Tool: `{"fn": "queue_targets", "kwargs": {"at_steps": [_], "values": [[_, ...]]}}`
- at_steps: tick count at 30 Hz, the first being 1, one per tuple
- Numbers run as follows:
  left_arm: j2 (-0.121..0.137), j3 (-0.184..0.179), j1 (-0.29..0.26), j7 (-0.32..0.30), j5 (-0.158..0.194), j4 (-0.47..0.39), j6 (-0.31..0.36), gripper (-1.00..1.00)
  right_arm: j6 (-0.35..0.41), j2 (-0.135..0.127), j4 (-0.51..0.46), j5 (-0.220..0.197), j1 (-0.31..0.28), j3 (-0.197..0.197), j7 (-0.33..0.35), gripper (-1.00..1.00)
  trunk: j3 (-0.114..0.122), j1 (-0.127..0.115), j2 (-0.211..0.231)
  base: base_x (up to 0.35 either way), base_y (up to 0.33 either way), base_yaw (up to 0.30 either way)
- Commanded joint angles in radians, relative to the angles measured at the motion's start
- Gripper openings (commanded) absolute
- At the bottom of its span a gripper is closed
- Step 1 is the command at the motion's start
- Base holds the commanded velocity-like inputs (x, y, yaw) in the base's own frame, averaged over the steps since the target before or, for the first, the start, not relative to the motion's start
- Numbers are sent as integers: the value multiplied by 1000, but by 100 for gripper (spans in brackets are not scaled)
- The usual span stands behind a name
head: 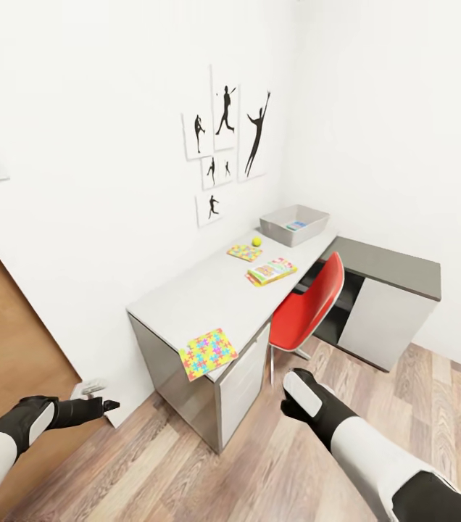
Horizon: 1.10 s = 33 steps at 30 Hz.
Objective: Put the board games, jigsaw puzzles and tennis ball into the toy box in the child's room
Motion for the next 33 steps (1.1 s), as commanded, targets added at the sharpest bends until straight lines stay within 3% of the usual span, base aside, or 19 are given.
{"fn": "queue_targets", "kwargs": {"at_steps": [1, 7, 13, 33], "values": [[0, 6, -1, -2, 6, 0, 10, 100, 5, -7, 4, -5, 2, 5, 3, 100, -1, 1, -2, 0, 0, 133], [0, 6, -1, -4, 5, 0, 11, 100, 0, -36, 40, -4, 84, 2, 112, 100, 9, 1, -2, 0, 0, 126], [-1, 5, -1, -2, 5, 0, 11, 100, -1, -39, 46, -4, 101, 2, 170, 100, 18, 1, -2, -2, 0, 124], [-26, 5, 5, 0, 4, 0, 11, 100, -4, -41, 47, -2, 105, 2, 181, 100, 50, 1, -2, -26, -8, 133]]}}
